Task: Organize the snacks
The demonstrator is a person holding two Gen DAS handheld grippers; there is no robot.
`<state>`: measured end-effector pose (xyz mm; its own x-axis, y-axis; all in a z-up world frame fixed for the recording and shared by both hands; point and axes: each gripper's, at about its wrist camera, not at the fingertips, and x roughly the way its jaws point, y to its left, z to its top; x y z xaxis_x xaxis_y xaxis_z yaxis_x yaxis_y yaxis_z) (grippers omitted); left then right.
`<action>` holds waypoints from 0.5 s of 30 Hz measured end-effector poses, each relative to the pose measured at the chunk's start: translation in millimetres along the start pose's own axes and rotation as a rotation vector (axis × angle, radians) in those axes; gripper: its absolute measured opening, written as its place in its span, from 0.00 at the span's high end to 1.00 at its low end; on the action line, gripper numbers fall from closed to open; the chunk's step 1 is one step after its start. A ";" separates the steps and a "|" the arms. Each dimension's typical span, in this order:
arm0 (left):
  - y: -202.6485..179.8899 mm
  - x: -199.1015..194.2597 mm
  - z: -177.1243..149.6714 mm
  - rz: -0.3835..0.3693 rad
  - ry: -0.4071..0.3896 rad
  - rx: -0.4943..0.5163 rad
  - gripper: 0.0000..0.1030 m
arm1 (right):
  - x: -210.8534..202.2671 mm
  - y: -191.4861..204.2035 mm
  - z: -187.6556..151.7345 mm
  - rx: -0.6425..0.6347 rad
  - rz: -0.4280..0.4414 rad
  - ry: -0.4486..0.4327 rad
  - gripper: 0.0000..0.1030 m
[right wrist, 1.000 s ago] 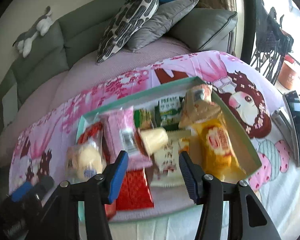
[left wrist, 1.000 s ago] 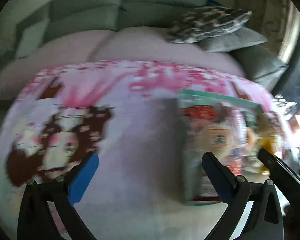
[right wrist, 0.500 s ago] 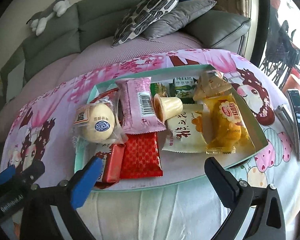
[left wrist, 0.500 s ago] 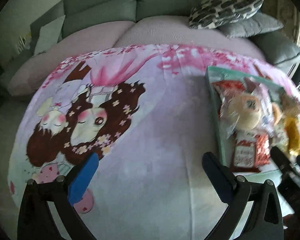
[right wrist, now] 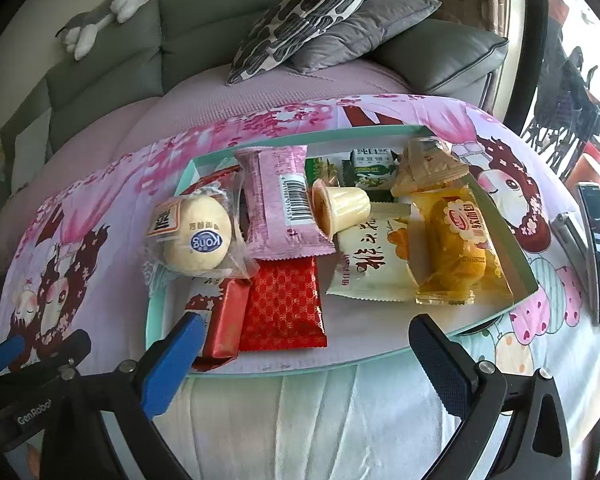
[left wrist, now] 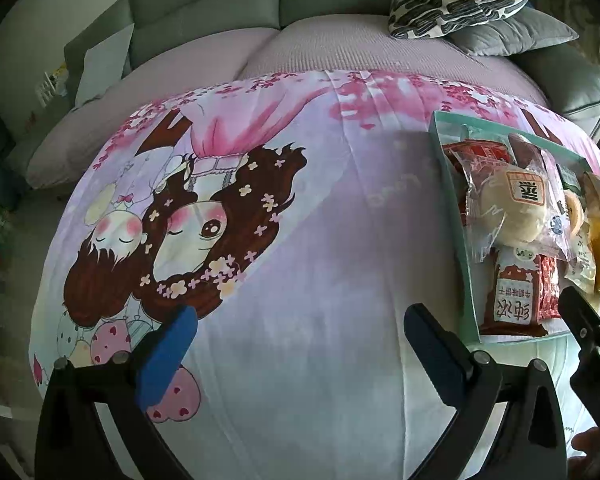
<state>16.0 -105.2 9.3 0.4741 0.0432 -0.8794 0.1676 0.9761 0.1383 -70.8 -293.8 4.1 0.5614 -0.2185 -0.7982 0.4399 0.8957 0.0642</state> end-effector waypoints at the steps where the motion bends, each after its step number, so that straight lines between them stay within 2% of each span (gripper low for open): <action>1: -0.4 -0.1 0.4 -0.001 0.001 0.003 0.00 | -0.1 0.2 -0.1 -0.002 0.000 0.000 0.00; 15: 11.5 3.5 3.8 -0.003 0.040 -0.038 0.00 | 5.7 3.7 -2.9 -0.030 0.003 0.030 0.00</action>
<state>22.9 -94.7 9.5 0.4386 0.0476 -0.8974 0.1359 0.9836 0.1186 -68.0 -290.6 -1.9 0.5411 -0.2049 -0.8156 0.4173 0.9074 0.0489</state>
